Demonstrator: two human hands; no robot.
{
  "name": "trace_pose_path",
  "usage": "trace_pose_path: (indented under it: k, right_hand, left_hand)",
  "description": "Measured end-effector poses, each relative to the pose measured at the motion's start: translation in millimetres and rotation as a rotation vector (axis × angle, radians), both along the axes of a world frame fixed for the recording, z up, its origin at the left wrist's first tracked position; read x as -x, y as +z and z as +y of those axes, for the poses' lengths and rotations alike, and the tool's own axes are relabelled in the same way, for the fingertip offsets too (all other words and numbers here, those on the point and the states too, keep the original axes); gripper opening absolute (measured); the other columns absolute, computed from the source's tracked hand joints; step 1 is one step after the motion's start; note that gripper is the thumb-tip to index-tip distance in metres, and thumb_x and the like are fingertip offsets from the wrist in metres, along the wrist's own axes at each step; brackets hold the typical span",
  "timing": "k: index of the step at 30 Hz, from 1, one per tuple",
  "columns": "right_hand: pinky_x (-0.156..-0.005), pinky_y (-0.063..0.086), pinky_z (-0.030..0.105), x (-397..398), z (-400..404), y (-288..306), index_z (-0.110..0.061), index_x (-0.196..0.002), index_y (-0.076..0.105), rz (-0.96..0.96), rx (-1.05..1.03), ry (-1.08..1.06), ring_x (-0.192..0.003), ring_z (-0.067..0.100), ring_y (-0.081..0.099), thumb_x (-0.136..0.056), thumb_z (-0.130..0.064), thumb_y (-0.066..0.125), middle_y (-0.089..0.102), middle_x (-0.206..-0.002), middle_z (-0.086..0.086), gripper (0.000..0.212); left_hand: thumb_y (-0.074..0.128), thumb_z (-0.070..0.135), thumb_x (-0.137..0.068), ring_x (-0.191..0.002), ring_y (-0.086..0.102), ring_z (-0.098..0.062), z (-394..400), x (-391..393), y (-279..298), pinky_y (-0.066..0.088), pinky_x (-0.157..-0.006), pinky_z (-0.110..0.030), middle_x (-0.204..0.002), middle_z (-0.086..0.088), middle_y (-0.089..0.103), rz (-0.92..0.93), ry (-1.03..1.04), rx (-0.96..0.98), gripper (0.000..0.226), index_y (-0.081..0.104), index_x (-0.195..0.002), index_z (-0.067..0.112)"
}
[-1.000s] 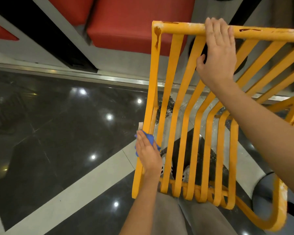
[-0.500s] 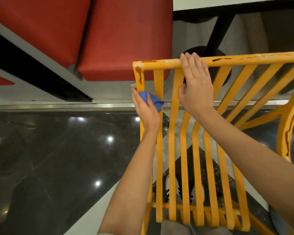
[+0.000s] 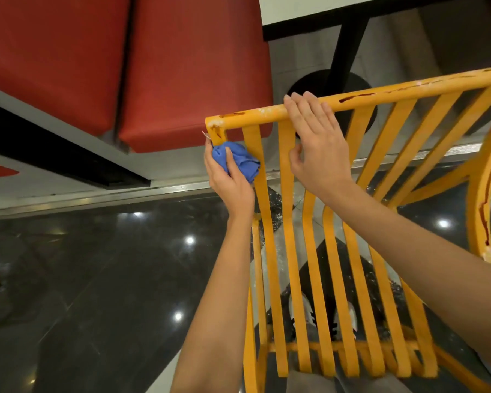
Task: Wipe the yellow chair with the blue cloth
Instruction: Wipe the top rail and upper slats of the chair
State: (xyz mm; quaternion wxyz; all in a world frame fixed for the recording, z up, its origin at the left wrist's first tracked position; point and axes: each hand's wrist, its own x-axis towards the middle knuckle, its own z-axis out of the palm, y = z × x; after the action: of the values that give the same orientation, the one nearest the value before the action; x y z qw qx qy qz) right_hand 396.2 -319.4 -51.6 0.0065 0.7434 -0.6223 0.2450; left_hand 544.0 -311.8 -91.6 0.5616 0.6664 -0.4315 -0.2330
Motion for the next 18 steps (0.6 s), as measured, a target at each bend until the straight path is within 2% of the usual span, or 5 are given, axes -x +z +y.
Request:
trace_pose_path:
  k: [6,8,11,14,18]
  right_hand:
    - [-0.123,0.007,0.035,-1.1,-1.6,-2.0,-0.012,-0.153,0.026,-0.043,0.008,-0.005,-0.148,0.019,0.018,-0.087,-0.004,0.054,0.029,-0.158,0.004,0.071]
    - [-0.123,0.008,0.036,-1.2,-0.6,-2.7,-0.012,-0.153,0.027,-0.054,0.008,-0.001,-0.148,0.019,0.019,-0.088,-0.004,0.053,0.030,-0.158,0.004,0.070]
    - [-0.123,0.009,0.036,0.7,-0.2,-2.3,-0.012,-0.153,0.027,-0.056,0.001,0.006,-0.148,0.019,0.019,-0.087,-0.003,0.053,0.030,-0.158,0.003,0.071]
    - [-0.123,0.010,0.037,1.6,-1.2,-0.8,-0.012,-0.152,0.027,-0.067,-0.006,0.020,-0.148,0.019,0.020,-0.087,-0.003,0.054,0.030,-0.157,0.004,0.072]
    - [-0.123,0.012,0.039,2.5,-0.8,0.4,-0.011,-0.152,0.028,-0.093,-0.011,0.031,-0.148,0.020,0.020,-0.086,-0.001,0.056,0.031,-0.157,0.005,0.073]
  left_hand:
    - [0.048,0.018,-0.102,-0.127,0.054,-0.022,-23.7,-7.8,25.2,0.045,-0.105,-0.039,-0.136,-0.013,0.056,-0.059,0.007,0.115,0.039,0.047,-0.137,0.000]
    - [0.047,0.023,-0.102,-0.109,0.063,-0.009,-13.3,-9.9,20.4,0.053,-0.092,-0.030,-0.117,-0.007,0.065,0.033,0.023,0.058,0.039,0.051,-0.134,0.000]
    - [0.048,0.018,-0.103,-0.083,0.064,0.005,2.0,-9.2,14.0,0.050,-0.072,-0.015,-0.097,0.007,0.064,0.163,0.021,-0.009,0.031,0.055,-0.129,0.002]
    - [0.050,0.013,-0.102,-0.088,0.065,0.008,-2.4,-13.6,28.2,0.050,-0.073,-0.013,-0.103,0.004,0.065,0.229,0.050,-0.014,0.026,0.056,-0.125,0.000]
    - [0.050,0.016,-0.101,-0.093,0.066,0.005,-16.8,-41.9,54.5,0.050,-0.080,-0.015,-0.108,-0.002,0.068,0.218,0.286,0.131,0.025,0.061,-0.119,0.003]
